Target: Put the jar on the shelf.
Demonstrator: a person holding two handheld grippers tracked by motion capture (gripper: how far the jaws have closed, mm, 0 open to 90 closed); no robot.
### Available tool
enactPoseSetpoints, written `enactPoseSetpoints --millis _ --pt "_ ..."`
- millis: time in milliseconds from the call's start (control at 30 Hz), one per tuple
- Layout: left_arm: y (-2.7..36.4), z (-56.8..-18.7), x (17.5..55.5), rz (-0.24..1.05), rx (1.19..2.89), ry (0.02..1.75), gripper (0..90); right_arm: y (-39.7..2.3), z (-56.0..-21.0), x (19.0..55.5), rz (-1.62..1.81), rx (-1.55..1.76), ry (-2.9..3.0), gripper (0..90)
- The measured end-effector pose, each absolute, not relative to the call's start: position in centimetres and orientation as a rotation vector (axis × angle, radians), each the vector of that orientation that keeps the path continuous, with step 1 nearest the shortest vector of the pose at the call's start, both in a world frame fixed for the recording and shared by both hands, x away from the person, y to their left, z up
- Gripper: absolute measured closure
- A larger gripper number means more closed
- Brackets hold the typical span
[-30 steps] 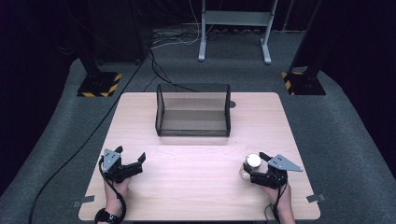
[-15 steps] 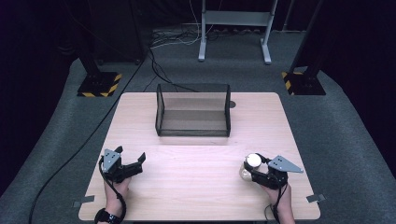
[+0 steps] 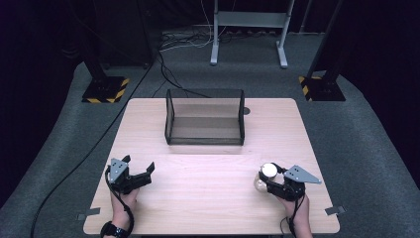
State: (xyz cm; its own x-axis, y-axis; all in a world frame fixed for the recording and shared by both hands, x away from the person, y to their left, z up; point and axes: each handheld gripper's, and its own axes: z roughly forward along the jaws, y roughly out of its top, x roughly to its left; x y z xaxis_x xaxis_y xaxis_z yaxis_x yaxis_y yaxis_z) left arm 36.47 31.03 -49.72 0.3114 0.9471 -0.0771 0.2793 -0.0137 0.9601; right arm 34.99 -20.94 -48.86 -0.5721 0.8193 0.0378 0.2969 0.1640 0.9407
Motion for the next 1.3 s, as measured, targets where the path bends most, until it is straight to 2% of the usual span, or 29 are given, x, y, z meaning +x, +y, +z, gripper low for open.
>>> enactPoseSetpoints --millis 1300 --pt "31.6 -49.8 36.8 0.796 1.518 1.188 0.0 -20.7 -46.5 34.5 1.402 1.052 1.911 38.7"
